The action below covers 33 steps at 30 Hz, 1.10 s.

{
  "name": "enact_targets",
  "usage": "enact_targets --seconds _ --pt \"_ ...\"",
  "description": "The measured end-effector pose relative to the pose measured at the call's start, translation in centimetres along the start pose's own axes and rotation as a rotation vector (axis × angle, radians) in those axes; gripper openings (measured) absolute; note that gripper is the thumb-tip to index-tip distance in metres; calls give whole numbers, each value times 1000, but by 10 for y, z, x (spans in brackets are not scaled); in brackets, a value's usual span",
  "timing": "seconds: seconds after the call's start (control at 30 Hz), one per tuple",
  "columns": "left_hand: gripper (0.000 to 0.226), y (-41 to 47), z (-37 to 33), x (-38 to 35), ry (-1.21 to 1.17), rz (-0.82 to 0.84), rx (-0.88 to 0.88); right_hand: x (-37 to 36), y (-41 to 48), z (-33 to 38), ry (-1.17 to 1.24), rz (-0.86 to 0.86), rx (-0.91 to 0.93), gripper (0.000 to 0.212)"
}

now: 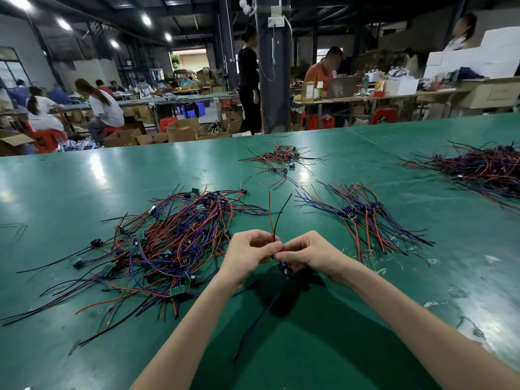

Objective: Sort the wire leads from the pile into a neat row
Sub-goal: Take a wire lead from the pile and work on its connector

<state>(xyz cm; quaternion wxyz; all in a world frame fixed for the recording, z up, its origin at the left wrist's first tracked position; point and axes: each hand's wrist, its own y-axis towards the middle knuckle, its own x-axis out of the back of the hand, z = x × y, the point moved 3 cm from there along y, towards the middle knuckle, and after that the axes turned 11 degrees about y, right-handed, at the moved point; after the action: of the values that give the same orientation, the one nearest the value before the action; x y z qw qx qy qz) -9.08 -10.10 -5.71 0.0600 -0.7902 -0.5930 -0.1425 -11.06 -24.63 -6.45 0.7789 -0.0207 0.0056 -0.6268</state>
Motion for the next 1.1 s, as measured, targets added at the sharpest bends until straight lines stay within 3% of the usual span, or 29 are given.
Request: enact_targets --seconds 0.23,0.4,0.67,0.87,1.1 --pt "10 3 0 1 23 -31 -87 -1 0 0 11 23 16 5" --pt "17 9 6 4 71 -182 -64 -1 3 0 -22 32 35 17" --pt "21 13 8 39 -119 -421 28 -6 2 -1 -46 79 37 16" --pt "23 15 7 44 -349 -420 124 -6 1 1 -52 70 48 12" --pt "29 15 10 39 -714 -305 322 -6 0 5 -49 74 54 11"
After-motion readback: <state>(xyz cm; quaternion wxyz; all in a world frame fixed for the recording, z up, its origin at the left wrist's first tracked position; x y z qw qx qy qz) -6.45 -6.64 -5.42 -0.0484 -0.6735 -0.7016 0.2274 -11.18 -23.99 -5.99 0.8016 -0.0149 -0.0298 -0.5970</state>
